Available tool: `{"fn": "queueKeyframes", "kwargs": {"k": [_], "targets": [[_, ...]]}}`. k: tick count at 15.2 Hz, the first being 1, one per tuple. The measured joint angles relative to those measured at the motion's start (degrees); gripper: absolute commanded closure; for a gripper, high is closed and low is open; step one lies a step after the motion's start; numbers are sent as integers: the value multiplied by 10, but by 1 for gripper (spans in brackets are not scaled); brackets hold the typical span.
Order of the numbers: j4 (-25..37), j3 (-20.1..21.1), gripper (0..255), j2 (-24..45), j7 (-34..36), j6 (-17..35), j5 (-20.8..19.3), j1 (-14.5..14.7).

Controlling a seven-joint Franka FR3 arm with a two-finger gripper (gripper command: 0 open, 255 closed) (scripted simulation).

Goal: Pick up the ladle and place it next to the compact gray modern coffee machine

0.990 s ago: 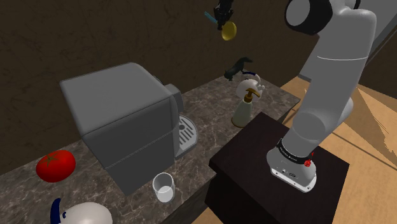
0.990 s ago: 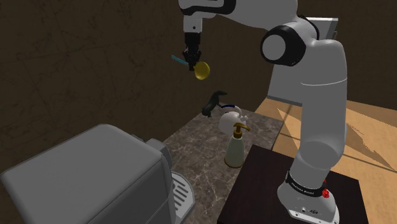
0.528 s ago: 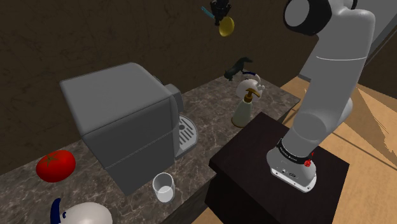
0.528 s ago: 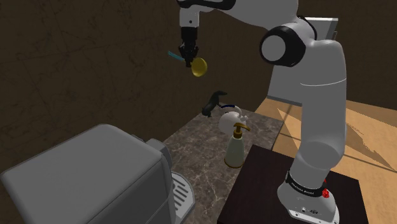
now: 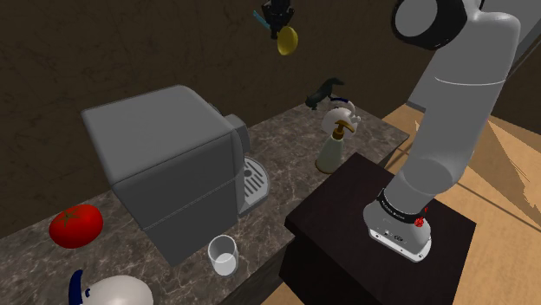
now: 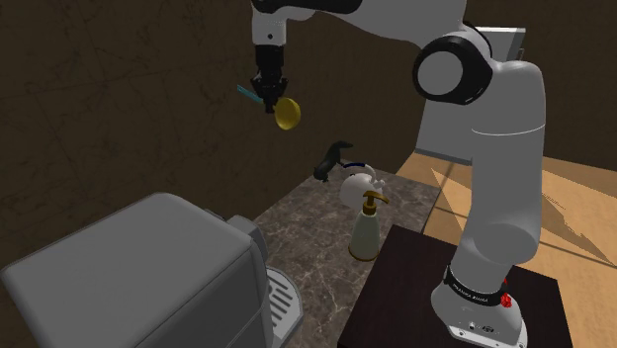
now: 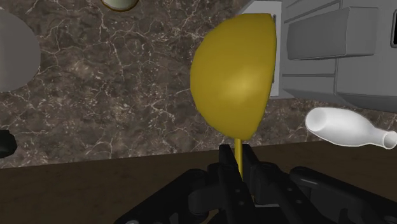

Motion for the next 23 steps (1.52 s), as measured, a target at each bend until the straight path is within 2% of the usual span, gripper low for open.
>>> {"fn": "queueKeyframes", "kwargs": {"k": [5,23], "targets": [[-27,18,255,-9,48,26,-2,35],[-196,19,255,-34,30,170,-4,42]]}}
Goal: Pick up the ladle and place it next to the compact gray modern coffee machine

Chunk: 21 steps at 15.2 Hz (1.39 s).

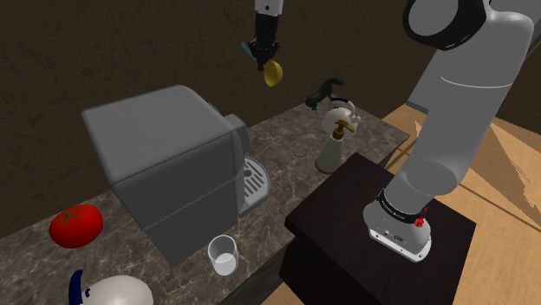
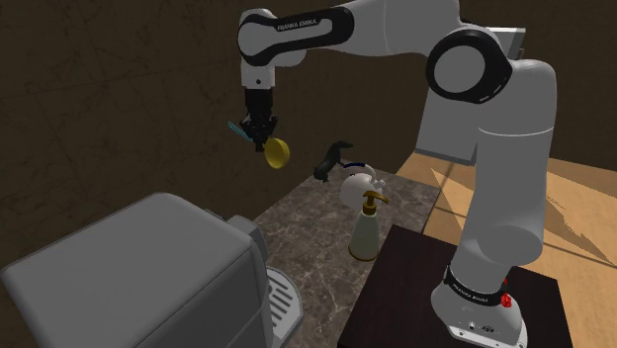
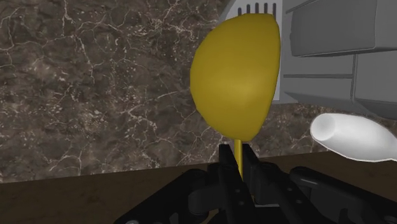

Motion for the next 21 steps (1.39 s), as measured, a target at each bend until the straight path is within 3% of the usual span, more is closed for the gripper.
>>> {"fn": "queueKeyframes", "kwargs": {"k": [21], "targets": [[-124,2,255,28,-26,150,9,2]]}}
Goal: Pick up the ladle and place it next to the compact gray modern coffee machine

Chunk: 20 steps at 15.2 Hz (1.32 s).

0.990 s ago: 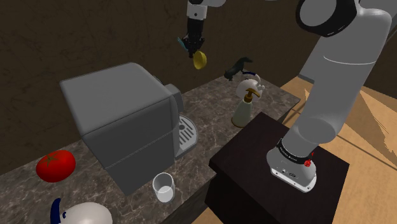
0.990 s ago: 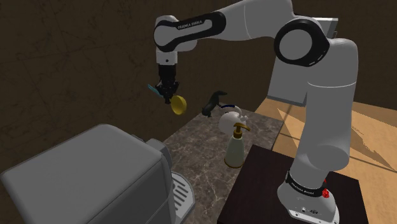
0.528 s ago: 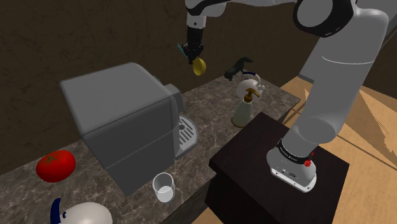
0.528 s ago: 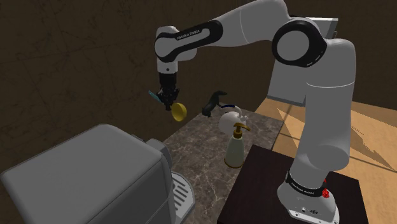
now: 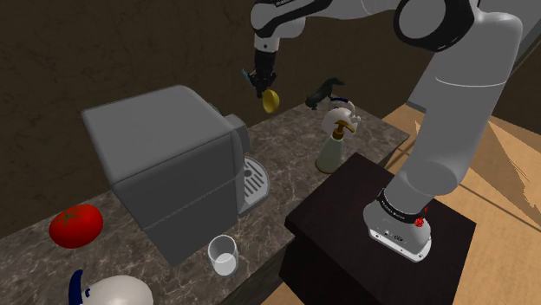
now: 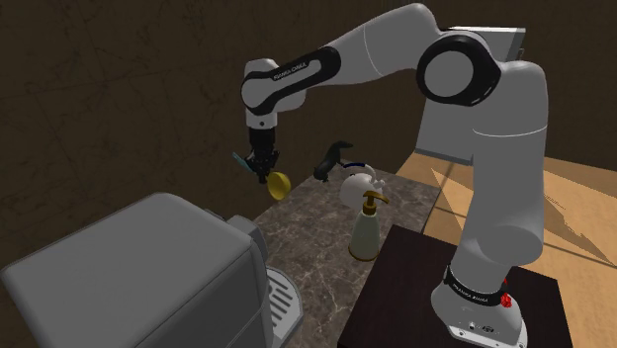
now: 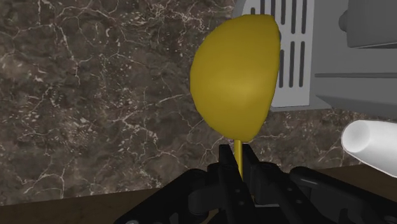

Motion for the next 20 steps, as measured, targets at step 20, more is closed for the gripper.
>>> {"fn": "queueKeyframes", "kwargs": {"k": [20], "targets": [[-67,5,255,65,-28,130,17,-1]]}}
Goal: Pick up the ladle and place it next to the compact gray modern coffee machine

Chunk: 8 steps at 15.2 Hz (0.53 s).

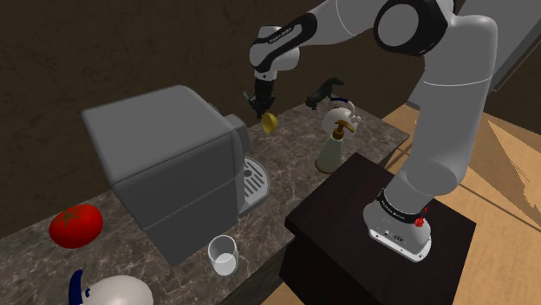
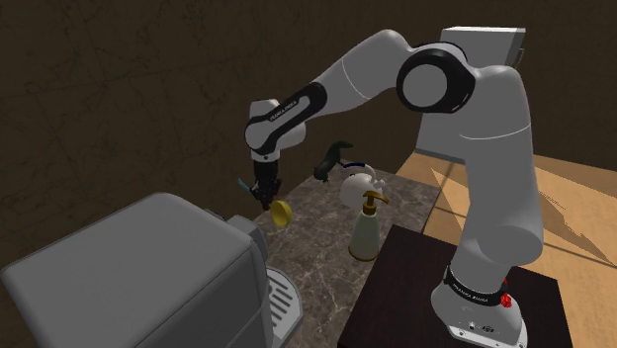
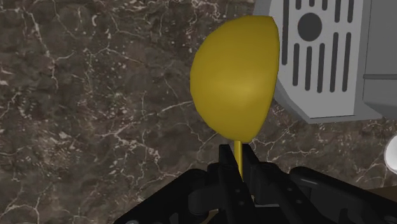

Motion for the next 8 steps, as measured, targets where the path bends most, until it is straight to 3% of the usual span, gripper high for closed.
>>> {"fn": "queueKeyframes", "kwargs": {"k": [8], "targets": [[-9,4,255,38,-10,46,9,0]]}}
